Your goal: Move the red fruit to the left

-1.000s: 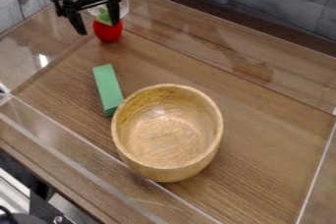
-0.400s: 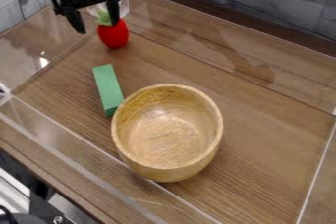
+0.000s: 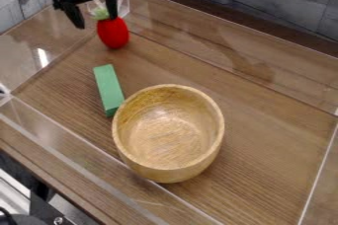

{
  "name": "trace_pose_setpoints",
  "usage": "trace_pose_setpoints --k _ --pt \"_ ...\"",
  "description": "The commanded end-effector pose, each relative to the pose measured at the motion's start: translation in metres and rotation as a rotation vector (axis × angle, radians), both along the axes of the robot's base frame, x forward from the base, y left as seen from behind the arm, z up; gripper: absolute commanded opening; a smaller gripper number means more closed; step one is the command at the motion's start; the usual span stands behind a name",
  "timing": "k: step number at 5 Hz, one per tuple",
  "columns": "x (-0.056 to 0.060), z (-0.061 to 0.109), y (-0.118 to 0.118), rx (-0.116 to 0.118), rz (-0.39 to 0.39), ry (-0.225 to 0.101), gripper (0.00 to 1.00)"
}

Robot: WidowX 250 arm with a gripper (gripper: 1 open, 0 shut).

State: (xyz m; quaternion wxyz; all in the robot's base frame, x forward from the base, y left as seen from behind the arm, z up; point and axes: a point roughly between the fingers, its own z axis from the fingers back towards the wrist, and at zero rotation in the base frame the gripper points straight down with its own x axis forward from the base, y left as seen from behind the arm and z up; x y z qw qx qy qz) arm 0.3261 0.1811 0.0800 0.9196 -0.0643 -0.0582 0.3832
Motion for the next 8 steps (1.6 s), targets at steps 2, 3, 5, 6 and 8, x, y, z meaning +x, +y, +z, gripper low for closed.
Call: trace_pose_setpoints --k 2,3,5,6,8 --pt "0.022 0.017 -0.01 0.031 -0.071 -0.057 1.0" --pt "0.026 0.015 -0.018 0.024 -0.122 -0.059 1.0" --pt "0.038 0.029 -0.026 0.021 -0.195 -0.058 1.0" --pt "0.037 0.05 -0.031 0.023 -0.209 -0.055 1.0" --pt "0.032 0.053 -0.037 0.033 -0.282 -0.045 1.0"
